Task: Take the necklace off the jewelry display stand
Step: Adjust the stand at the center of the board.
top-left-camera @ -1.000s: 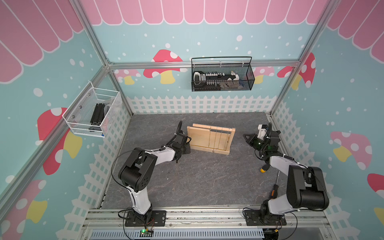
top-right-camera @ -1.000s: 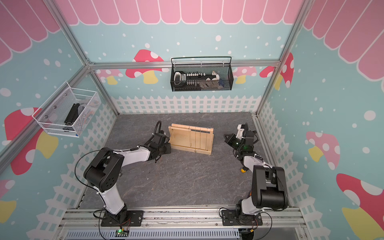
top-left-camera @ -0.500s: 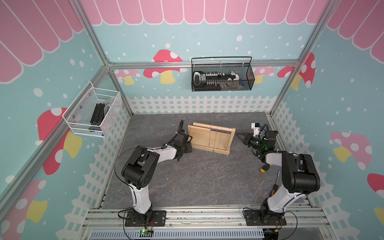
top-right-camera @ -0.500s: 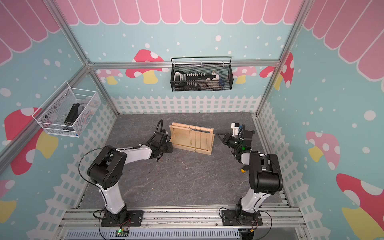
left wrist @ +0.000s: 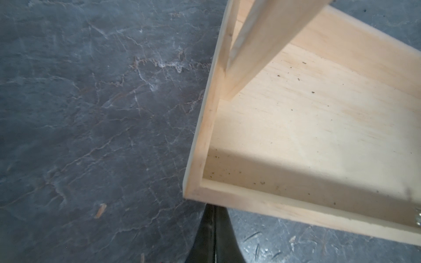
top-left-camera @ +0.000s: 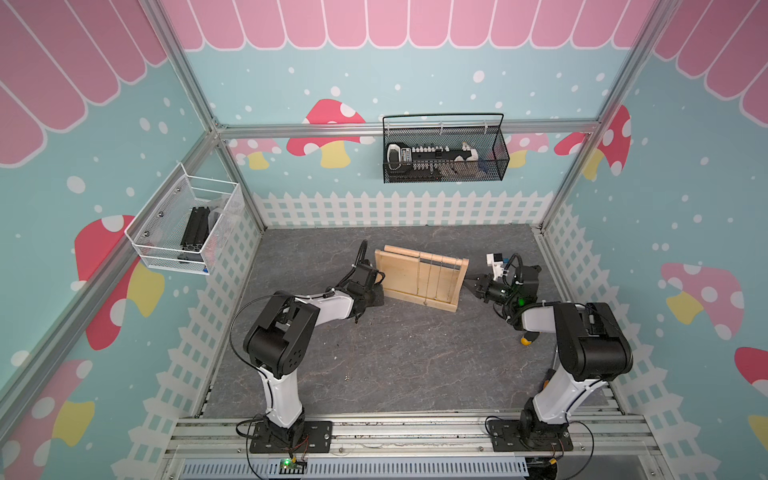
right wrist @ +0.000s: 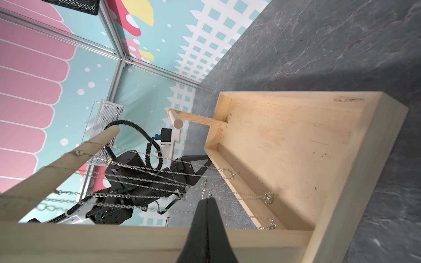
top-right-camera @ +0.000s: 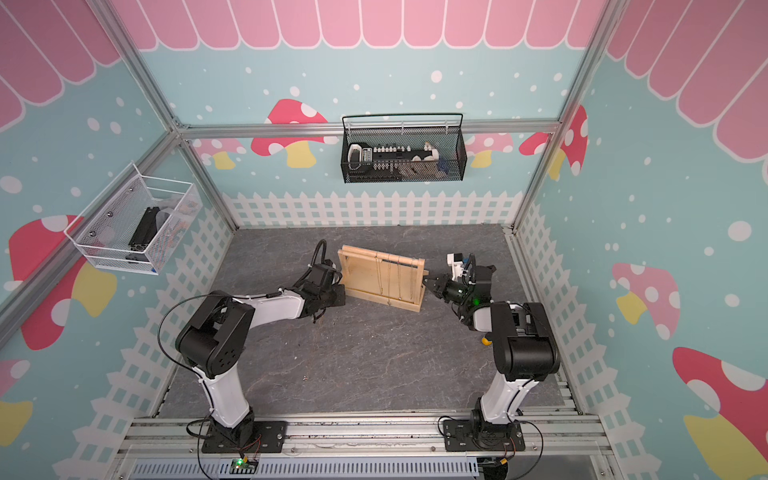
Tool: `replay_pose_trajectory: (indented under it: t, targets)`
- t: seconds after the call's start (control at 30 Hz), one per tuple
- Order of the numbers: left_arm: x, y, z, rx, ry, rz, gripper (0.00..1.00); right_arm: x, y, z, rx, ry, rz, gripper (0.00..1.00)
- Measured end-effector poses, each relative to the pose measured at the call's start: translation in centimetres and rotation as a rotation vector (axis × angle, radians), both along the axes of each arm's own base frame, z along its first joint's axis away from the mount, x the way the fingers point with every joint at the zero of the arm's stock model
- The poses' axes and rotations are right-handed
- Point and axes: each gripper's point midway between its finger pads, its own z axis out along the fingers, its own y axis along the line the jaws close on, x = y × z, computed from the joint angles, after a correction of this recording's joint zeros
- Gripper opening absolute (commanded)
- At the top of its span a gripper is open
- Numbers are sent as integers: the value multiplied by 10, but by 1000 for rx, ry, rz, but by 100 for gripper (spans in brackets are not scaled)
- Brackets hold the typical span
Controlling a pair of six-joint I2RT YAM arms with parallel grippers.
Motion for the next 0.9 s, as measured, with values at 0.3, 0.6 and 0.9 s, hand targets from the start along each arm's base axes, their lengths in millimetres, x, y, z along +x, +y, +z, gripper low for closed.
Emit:
replay_pose_trajectory:
  t: [0.3,0.6,0.9]
  targets:
    - [-9,4,7,-5,-9,0,0,-8,15,-6,-17,4,23,5]
    - [-35,-13,55,-140,-100,-96,3,-25,-11,8,-204,-49,-150,6]
    - [-64,-45,109,-293,-232,-228,16,-76,-72,60,-555,-236,-441,26]
